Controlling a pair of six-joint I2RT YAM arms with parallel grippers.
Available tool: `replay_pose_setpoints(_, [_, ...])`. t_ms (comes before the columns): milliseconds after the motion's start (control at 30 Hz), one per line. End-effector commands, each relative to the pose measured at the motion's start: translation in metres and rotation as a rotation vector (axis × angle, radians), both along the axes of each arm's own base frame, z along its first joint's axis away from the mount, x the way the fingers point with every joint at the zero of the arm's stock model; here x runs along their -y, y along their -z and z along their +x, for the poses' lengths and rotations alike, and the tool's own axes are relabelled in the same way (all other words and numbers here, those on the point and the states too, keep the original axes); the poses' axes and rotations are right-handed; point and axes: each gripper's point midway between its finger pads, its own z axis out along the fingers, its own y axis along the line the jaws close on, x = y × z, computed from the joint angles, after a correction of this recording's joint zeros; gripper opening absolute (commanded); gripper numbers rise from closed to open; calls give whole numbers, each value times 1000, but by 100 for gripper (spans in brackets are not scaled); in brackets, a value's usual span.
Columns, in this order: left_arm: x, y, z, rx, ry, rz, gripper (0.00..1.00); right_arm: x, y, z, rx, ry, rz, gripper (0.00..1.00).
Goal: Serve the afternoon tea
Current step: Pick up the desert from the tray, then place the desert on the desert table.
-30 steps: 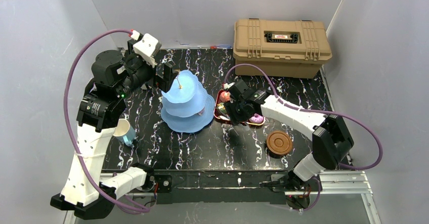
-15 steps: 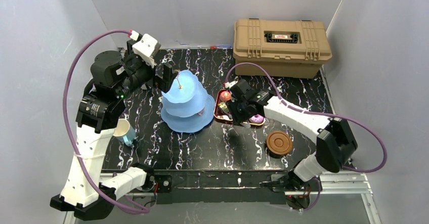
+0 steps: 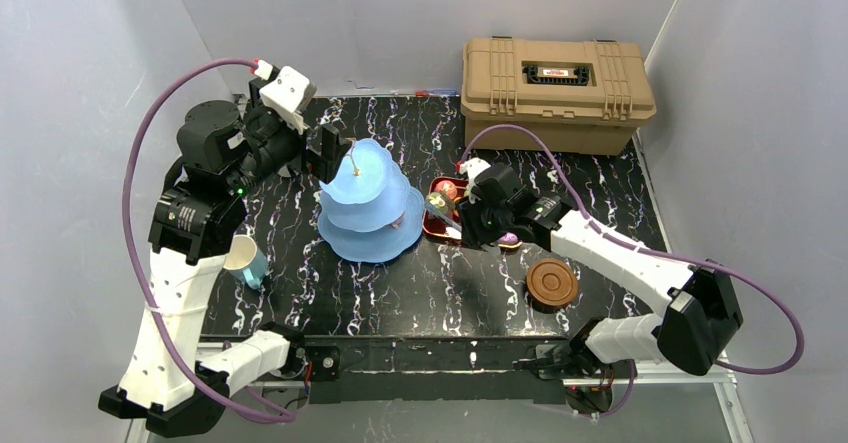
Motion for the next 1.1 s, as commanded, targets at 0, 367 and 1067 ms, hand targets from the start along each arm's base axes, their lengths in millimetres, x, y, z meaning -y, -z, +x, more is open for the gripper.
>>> replay_pose_setpoints(0, [2,-19,-10,41,25,-30,99,-15,-15,-5,11,-53,112,1])
replay_pose_setpoints(367, [4,-15,-6,30,27,-25,99,-46,-22,-32,-25,-117,200,1])
replay_pose_setpoints(1067, [2,-20,-8,44,22,-23,99,-96,13,-51,-22,-138,187,2])
